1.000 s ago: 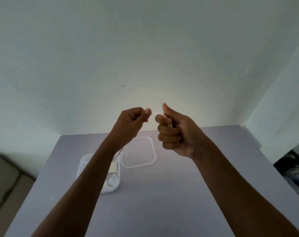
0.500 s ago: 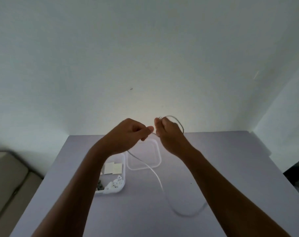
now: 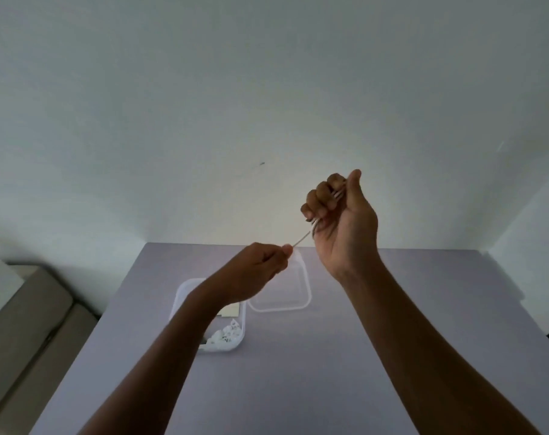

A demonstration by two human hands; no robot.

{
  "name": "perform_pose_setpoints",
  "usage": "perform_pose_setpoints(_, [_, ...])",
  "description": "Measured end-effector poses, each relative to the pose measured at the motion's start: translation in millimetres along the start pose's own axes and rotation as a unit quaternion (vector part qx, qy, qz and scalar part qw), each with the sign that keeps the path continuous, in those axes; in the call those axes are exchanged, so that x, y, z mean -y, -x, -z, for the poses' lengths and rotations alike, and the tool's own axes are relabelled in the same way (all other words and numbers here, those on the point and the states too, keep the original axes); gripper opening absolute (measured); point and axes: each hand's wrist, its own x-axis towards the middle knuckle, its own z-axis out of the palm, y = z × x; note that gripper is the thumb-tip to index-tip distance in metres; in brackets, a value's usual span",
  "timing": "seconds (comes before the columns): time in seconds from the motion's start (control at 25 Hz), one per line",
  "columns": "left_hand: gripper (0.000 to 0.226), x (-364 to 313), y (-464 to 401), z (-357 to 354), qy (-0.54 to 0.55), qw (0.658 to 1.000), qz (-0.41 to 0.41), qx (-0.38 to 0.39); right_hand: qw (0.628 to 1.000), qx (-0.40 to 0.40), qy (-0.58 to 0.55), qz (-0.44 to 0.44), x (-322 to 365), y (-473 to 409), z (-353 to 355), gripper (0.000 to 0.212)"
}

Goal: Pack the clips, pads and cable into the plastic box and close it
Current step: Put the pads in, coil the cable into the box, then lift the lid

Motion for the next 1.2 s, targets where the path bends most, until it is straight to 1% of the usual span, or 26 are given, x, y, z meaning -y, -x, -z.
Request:
perform_pose_setpoints(0.04, [0.047,0,7,7,-0.027,1.0,-0.001,0.004,0.993,-0.021,0.113,0.033,-8,-11,8,0.043])
perform_pose_setpoints(0.08, [0.046,0,14,18,-0.064,0.998,-0.003,0.005,0.965,-0.028,0.258,0.049,-19,-18,18,0.044])
perform_pose_setpoints(0.12, [0.045,0,22,33,-0.101,0.995,-0.004,0.005,0.912,-0.021,0.407,0.045,-33,-24,28,0.045])
perform_pose_setpoints(0.16, [0.042,0,29,50,-0.131,0.991,-0.005,0.0,0.854,0.003,0.52,0.014,-48,-27,34,0.047])
perform_pose_setpoints(0.2, [0.038,0,35,67,-0.15,0.989,-0.008,-0.008,0.81,0.039,0.584,-0.036,-60,-25,39,0.048])
perform_pose_setpoints(0.24, [0.034,3,41,86,-0.156,0.987,-0.01,-0.02,0.791,0.084,0.599,-0.092,-72,-23,40,0.05])
perform_pose_setpoints(0.28, [0.03,7,45,104,-0.152,0.988,-0.011,-0.034,0.792,0.128,0.578,-0.149,-82,-19,36,0.053])
perform_pose_setpoints(0.36, [0.024,18,49,132,-0.119,0.99,-0.022,-0.074,0.813,0.198,0.481,-0.262,-95,-10,18,0.06])
perform_pose_setpoints(0.44, [0.023,35,49,146,-0.082,0.988,-0.034,-0.13,0.838,0.237,0.329,-0.364,-105,-4,-9,0.062])
perform_pose_setpoints(0.48, [0.023,46,47,149,-0.062,0.986,-0.031,-0.154,0.855,0.249,0.22,-0.398,-110,-2,-26,0.061])
perform_pose_setpoints(0.52, [0.023,57,45,147,-0.048,0.985,-0.021,-0.167,0.873,0.247,0.096,-0.409,-114,-2,-42,0.058])
perform_pose_setpoints(0.56, [0.024,70,44,141,-0.047,0.986,-0.005,-0.162,0.893,0.222,-0.024,-0.391,-118,-4,-57,0.055])
perform_pose_setpoints(0.6, [0.026,84,45,136,-0.06,0.989,0.018,-0.134,0.917,0.174,-0.116,-0.339,-123,-10,-70,0.051])
perform_pose_setpoints(0.64, [0.027,96,48,129,-0.078,0.992,0.041,-0.09,0.946,0.12,-0.158,-0.256,-129,-19,-79,0.048])
perform_pose_setpoints(0.68, [0.028,107,52,125,-0.094,0.993,0.059,-0.043,0.973,0.073,-0.142,-0.168,-134,-27,-85,0.046])
perform_pose_setpoints(0.72, [0.029,113,58,124,-0.106,0.992,0.065,-0.007,0.992,0.039,-0.079,-0.094,-138,-36,-86,0.045])
perform_pose_setpoints(0.76, [0.03,117,65,128,-0.12,0.991,0.061,0.014,0.999,0.018,0.028,-0.041,-144,-45,-83,0.045])
perform_pose_setpoints(0.8, [0.029,117,71,134,-0.136,0.989,0.052,0.019,0.985,0.008,0.175,-0.015,-152,-51,-78,0.045])
perform_pose_setpoints(0.84, [0.028,115,76,142,-0.156,0.987,0.044,0.013,0.943,0.013,0.332,-0.016,-162,-54,-69,0.045])
perform_pose_setpoints(0.88, [0.027,111,79,152,-0.182,0.983,0.035,0.001,0.886,0.038,0.459,-0.05,-173,-54,-61,0.042])
perform_pose_setpoints(0.92, [0.026,108,81,162,-0.212,0.977,0.025,-0.012,0.836,0.081,0.533,-0.103,-185,-52,-57,0.037])
perform_pose_setpoints(1.0, [0.024,107,83,183,-0.258,0.966,-0.015,-0.032,0.766,0.183,0.578,-0.212,-202,-47,-60,0.027])
perform_pose_setpoints(1.04, [0.022,109,83,192,-0.264,0.963,-0.041,-0.038,0.744,0.221,0.578,-0.254,-205,-45,-65,0.027])
perform_pose_setpoints(1.08, [0.019,114,82,202,-0.257,0.963,-0.067,-0.047,0.736,0.25,0.557,-0.292,-206,-43,-70,0.027])
perform_pose_setpoints(1.16, [0.015,129,81,219,-0.215,0.969,-0.104,-0.07,0.773,0.279,0.443,-0.358,-208,-39,-80,0.02])
perform_pose_setpoints(1.2, [0.013,136,79,222,-0.179,0.973,-0.119,-0.08,0.787,0.283,0.406,-0.368,-208,-37,-85,0.016])
